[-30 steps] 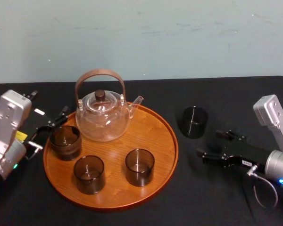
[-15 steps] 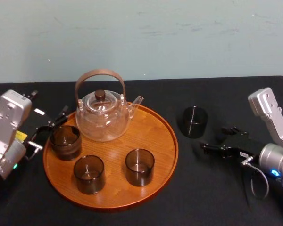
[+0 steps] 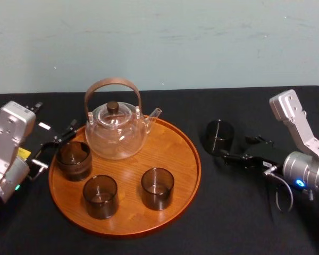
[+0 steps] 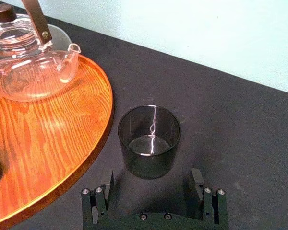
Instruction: Pick up the glass from the table and place it on the tray.
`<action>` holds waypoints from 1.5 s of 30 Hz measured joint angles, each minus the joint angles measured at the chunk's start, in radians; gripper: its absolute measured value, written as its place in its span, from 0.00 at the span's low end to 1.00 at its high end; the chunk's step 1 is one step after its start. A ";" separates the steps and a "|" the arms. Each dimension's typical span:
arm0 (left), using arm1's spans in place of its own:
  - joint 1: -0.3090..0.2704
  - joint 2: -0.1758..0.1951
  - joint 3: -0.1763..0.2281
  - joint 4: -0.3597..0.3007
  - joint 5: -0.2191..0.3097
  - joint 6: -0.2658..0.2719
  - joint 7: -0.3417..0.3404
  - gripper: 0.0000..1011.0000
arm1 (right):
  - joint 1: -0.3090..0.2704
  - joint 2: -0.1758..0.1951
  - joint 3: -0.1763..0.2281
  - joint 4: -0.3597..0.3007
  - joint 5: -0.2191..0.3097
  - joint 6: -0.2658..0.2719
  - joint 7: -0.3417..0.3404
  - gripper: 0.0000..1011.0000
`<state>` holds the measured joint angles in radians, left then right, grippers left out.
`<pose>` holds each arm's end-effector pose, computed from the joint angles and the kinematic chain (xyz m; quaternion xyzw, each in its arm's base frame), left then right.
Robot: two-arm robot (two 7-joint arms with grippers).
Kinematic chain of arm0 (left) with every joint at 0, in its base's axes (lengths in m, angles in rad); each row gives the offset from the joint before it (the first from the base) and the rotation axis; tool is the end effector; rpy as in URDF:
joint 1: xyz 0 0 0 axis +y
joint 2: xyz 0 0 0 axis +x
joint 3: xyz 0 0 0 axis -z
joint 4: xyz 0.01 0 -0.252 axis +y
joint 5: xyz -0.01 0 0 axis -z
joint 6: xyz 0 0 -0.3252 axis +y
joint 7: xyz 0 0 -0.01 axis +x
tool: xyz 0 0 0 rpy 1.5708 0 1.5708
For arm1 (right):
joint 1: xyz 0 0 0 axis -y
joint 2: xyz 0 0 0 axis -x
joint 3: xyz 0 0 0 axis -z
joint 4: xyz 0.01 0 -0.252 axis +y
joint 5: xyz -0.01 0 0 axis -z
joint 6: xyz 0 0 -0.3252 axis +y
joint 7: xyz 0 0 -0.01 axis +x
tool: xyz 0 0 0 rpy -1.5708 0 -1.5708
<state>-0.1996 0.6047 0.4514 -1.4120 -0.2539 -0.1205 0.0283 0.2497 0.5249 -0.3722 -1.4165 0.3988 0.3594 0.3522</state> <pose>0.3674 0.0567 -0.2747 0.1415 -0.1325 0.5799 0.7913 0.3882 -0.0510 -0.2480 -0.2081 0.1027 -0.4694 0.8519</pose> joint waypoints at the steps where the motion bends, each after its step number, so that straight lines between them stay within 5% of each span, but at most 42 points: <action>1: 0.000 0.000 0.000 0.000 0.000 0.000 0.000 0.99 | 0.005 -0.003 -0.001 0.005 -0.002 0.001 0.002 0.99; 15: 0.000 0.000 0.000 0.000 0.000 0.000 0.000 0.99 | 0.087 -0.053 -0.027 0.101 -0.052 0.005 0.042 0.99; 45: 0.000 0.000 0.000 0.000 0.000 0.000 0.000 0.99 | 0.165 -0.114 -0.039 0.190 -0.108 0.001 0.063 0.99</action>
<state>-0.1995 0.6047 0.4514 -1.4120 -0.2539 -0.1205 0.0283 0.4145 0.4109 -0.4113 -1.2265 0.2904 0.3608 0.4155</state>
